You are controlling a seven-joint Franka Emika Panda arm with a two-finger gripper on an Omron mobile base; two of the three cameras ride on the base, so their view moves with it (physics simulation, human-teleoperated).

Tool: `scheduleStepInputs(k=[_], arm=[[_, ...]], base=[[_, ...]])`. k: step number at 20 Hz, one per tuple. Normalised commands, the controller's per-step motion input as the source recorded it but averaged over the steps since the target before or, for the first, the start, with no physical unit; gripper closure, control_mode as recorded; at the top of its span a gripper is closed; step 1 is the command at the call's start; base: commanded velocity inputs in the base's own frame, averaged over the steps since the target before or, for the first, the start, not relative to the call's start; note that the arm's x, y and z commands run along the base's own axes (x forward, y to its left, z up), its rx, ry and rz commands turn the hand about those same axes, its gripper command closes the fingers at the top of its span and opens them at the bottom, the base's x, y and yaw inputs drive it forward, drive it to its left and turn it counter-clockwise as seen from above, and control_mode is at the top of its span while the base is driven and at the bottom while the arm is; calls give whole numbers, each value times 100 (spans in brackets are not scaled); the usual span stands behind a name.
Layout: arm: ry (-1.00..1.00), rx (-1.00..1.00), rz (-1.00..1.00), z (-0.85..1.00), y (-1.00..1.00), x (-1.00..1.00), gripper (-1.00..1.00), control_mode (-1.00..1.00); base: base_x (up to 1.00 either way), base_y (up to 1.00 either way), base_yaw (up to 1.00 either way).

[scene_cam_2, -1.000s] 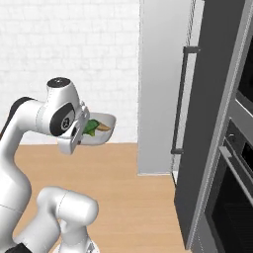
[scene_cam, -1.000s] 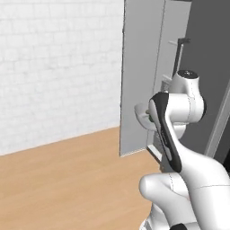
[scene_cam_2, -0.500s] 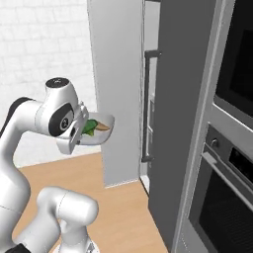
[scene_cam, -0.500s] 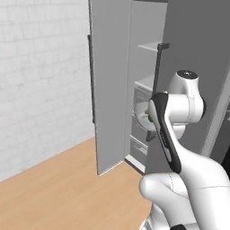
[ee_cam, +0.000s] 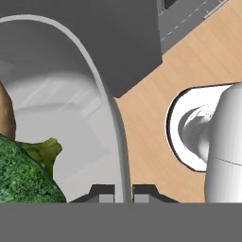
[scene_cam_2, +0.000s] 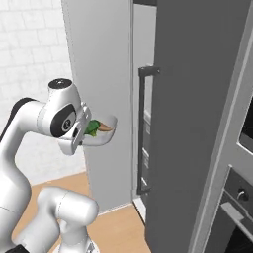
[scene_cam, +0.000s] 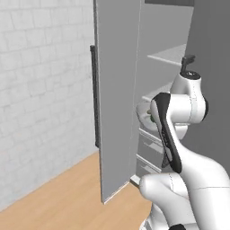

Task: Take the meat container that has the shrimp and place it on the second highest rack of the freezer. Then take the vegetable container that has the broccoli and sweet potato and place it on the highest rack of the freezer.

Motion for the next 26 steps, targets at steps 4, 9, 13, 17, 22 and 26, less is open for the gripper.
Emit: scheduleStepInputs(k=[4, 9, 13, 17, 22, 26], arm=[[0, 0, 0, 0, 0, 0, 100, 100], [0, 0, 0, 0, 0, 0, 100, 100], [0, 0, 0, 0, 0, 0, 100, 100], [0, 0, 0, 0, 0, 0, 100, 100], [0, 0, 0, 0, 0, 0, 100, 100], [0, 0, 0, 0, 0, 0, 100, 100]], base=[[94, -3, -13], [66, -15, -8], [43, -17, -6], [40, 0, -16], [50, 3, -14], [43, 26, -30]])
